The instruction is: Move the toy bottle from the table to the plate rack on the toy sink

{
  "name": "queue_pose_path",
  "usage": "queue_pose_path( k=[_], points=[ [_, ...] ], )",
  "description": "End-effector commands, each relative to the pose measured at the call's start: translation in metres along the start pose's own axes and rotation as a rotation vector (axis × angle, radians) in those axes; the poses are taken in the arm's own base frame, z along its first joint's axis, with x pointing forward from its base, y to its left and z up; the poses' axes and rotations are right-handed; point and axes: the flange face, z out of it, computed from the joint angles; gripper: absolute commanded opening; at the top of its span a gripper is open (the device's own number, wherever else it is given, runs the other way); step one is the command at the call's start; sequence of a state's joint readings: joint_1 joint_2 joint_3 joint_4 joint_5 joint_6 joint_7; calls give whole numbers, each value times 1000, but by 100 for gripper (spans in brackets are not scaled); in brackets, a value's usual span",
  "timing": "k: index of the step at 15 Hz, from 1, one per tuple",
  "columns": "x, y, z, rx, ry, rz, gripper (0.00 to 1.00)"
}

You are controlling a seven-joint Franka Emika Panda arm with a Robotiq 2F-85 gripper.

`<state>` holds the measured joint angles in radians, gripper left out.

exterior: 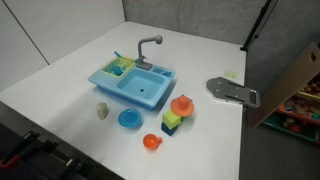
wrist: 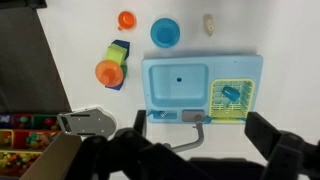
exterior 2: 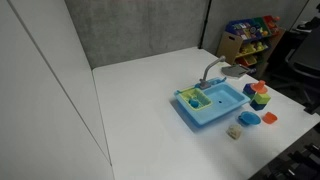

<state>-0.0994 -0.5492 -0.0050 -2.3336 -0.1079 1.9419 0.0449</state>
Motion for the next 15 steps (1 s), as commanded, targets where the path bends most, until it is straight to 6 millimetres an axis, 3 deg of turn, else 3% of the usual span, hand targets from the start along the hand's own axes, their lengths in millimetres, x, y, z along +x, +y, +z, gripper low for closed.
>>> queue_pose_path(
  k=[1,8,15],
  points=[
    [0,0,-1,0,1,0,100],
    [9,-5,6,22,-21,-6,100],
    [40,-34,51,91,-91,-49,100]
  ],
)
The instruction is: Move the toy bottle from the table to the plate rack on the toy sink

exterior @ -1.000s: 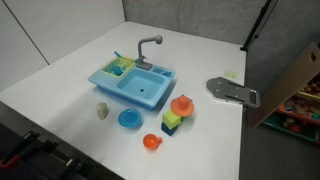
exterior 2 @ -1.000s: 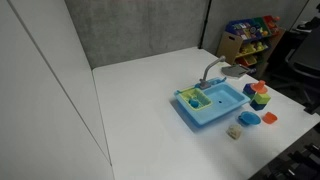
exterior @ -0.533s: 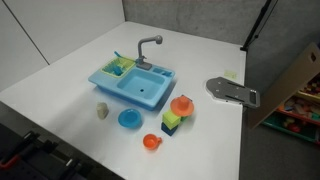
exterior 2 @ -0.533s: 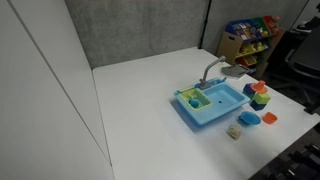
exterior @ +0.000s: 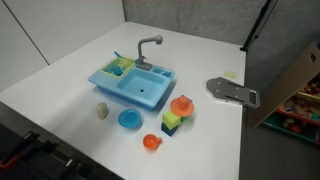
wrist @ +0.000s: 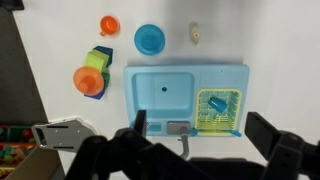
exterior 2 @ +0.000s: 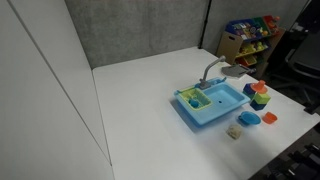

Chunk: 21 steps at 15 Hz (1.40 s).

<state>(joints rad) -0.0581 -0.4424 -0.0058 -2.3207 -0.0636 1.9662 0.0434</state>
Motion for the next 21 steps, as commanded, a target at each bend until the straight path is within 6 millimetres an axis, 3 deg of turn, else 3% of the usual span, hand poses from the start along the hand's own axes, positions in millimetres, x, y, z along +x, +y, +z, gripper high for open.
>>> queue_pose_path(
  k=[1,5,9,16,21],
  points=[
    [28,-14,23,53,-32,-22,100],
    [44,-31,63,85,-77,-42,100],
    [46,-36,101,111,-137,-47,100],
    [20,-24,159,121,-242,-51,100],
    [-2,-18,197,103,-203,-76,100]
  ],
)
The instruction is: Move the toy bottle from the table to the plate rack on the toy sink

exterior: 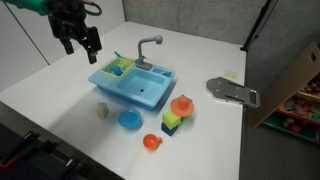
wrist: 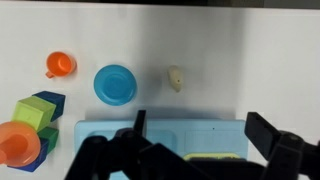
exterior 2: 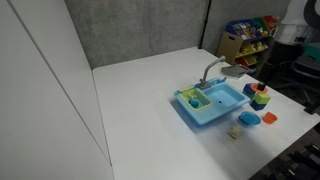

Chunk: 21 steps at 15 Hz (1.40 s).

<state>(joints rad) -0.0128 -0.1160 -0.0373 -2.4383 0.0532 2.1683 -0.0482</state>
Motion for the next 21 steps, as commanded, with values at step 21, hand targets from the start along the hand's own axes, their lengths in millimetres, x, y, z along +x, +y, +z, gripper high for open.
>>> queue_pose_path(
  k=[21],
  points=[
    [-13,7,110,-50,38,-27,100]
  ],
)
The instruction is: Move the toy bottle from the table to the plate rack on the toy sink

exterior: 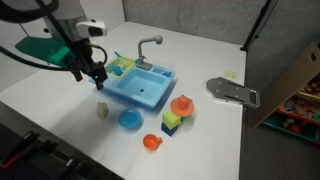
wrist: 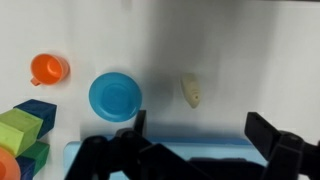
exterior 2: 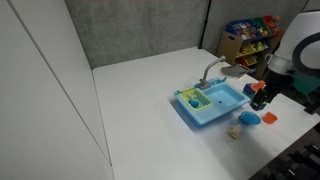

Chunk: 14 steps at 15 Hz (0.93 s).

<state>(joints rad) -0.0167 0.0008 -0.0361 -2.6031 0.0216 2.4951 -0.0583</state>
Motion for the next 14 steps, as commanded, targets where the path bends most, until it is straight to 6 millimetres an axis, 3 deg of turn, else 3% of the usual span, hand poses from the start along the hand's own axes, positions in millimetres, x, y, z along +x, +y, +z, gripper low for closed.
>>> queue_pose_path(
  k=[1,9,14],
  points=[
    [-3,-3,24,-15,-15,-10,100],
    [-12,-7,80,-12,-22,-44,100],
    [-4,-10,107,5,23,-62,100]
  ],
)
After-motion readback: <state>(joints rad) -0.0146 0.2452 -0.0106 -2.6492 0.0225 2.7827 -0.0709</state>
